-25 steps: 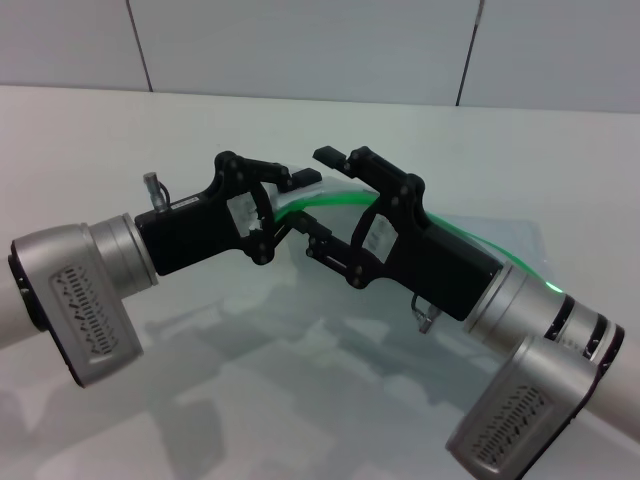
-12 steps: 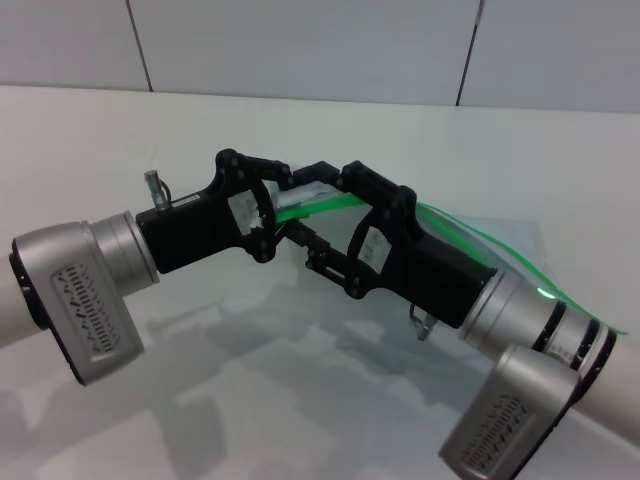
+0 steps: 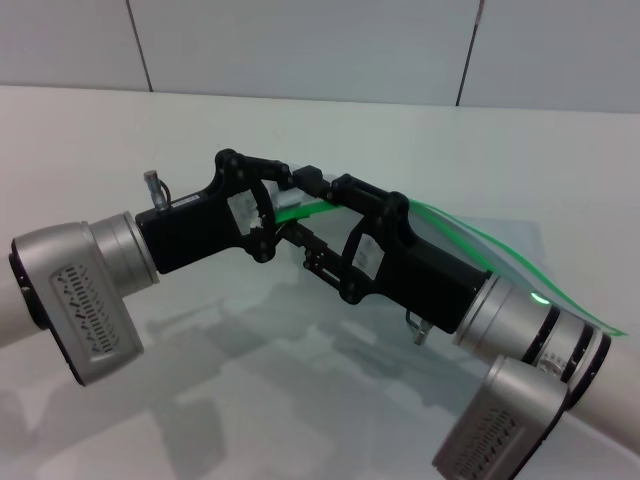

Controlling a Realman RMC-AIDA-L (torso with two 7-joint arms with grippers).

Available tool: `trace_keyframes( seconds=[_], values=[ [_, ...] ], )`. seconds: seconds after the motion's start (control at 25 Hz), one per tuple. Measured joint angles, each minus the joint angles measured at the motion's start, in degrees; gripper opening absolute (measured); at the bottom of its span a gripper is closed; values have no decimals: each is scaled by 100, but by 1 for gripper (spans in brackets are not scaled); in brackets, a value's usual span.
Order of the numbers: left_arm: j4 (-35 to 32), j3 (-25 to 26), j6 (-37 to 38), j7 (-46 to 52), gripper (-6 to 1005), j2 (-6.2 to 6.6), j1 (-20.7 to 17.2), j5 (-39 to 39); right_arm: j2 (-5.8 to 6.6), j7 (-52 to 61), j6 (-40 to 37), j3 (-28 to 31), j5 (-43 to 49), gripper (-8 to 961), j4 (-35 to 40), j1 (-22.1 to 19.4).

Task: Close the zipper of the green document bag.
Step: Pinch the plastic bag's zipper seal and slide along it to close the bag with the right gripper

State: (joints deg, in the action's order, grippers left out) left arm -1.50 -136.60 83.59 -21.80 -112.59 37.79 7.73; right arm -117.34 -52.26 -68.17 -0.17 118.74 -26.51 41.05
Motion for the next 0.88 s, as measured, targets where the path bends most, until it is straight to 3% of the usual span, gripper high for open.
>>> trace_keyframes(
  seconds=[0.48, 0.88],
  values=[
    [0, -20, -8, 0, 54, -3, -1, -17, 1, -187, -5, -10, 0, 469, -11, -6],
    [1, -27, -17, 0, 55, 0, -1, -20, 1, -453, 206, 5, 1, 260, -127, 10]
  ],
)
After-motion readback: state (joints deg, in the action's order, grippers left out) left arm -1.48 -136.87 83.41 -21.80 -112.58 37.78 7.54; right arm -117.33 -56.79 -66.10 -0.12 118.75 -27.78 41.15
